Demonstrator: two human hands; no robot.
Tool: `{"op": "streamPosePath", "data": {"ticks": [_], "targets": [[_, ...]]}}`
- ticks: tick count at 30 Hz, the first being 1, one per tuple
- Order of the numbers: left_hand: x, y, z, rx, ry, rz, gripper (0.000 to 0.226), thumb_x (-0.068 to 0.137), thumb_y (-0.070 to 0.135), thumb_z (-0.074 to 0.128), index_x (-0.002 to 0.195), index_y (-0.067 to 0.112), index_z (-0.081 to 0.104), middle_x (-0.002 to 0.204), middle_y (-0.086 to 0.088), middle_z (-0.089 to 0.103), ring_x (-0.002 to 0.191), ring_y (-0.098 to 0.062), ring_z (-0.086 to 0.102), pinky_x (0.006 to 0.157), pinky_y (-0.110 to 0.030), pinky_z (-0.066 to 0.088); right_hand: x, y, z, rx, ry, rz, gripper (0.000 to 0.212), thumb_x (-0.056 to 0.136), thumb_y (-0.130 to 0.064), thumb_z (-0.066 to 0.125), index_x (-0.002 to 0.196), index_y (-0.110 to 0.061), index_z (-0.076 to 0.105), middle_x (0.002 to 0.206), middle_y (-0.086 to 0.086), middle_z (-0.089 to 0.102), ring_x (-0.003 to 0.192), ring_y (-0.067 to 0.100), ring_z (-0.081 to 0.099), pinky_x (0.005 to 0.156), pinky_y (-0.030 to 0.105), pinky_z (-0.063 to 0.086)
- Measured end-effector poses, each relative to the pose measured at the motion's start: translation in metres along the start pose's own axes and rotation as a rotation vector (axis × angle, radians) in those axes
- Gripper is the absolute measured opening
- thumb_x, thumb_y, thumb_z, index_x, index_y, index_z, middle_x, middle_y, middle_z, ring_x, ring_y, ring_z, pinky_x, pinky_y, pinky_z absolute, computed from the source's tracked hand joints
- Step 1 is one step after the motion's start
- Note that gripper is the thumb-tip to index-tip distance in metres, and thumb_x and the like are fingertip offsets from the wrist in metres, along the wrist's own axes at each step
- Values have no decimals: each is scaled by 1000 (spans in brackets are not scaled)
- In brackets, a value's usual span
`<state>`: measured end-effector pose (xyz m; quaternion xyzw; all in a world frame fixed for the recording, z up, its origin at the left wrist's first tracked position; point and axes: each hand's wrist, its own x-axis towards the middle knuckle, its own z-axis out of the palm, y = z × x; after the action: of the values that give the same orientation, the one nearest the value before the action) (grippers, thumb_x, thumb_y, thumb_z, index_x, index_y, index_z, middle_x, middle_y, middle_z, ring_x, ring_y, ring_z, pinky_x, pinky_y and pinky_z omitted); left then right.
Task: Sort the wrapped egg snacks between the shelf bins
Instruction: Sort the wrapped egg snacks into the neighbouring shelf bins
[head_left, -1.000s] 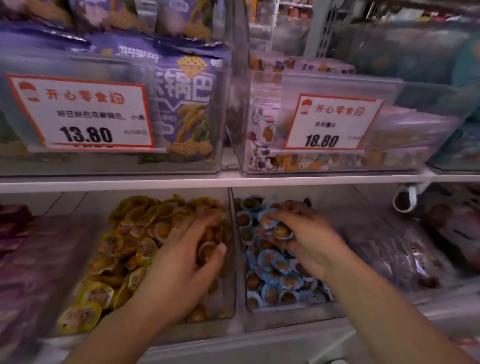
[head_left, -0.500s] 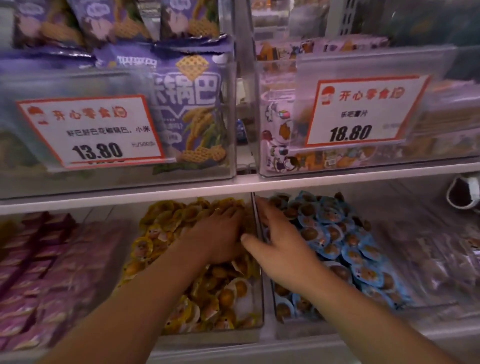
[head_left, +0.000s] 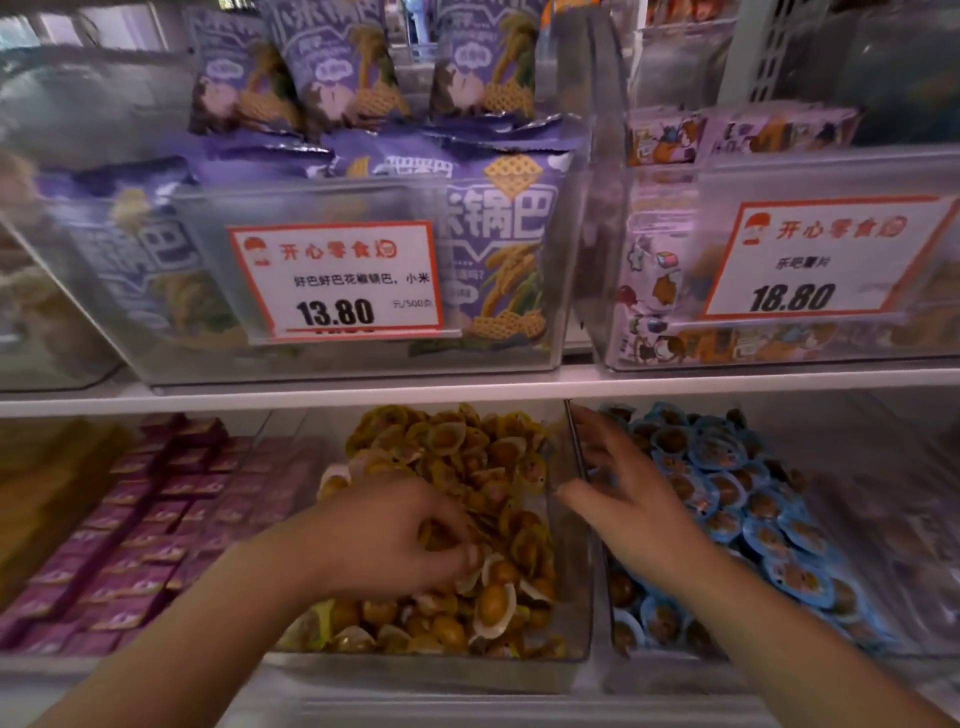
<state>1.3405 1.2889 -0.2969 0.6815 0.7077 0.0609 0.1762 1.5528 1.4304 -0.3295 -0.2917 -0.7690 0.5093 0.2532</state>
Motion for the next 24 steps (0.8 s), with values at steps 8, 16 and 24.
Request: {"op": "streamPosePath", "data": {"ticks": [8, 16, 24], "targets": [[117, 17, 30, 254, 179, 11, 40, 91, 48, 51, 121, 23, 57, 124, -6, 58, 115, -28, 55, 94, -41, 48, -1, 8, 4, 39, 87, -16, 50, 95, -36, 62, 135, -57, 39, 138, -27, 45, 112, -31, 39, 89, 6, 38], [136, -26, 40, 414, 260, -97, 41, 89, 59, 48, 97, 22, 67, 103, -4, 67, 101, -27, 60, 79, -35, 40, 1, 6, 4, -11, 93, 8, 61, 78, -53, 54, 137, -56, 38, 138, -28, 44, 110, -29, 41, 81, 6, 41], [111, -55, 1, 211, 54, -296, 49, 79, 71, 52, 108, 33, 65, 103, 9, 64, 89, -13, 59, 60, -27, 39, -2, 2, 4, -12, 94, -11, 60, 80, -48, 54, 137, -56, 37, 136, -34, 44, 114, -29, 38, 86, 6, 37]]}}
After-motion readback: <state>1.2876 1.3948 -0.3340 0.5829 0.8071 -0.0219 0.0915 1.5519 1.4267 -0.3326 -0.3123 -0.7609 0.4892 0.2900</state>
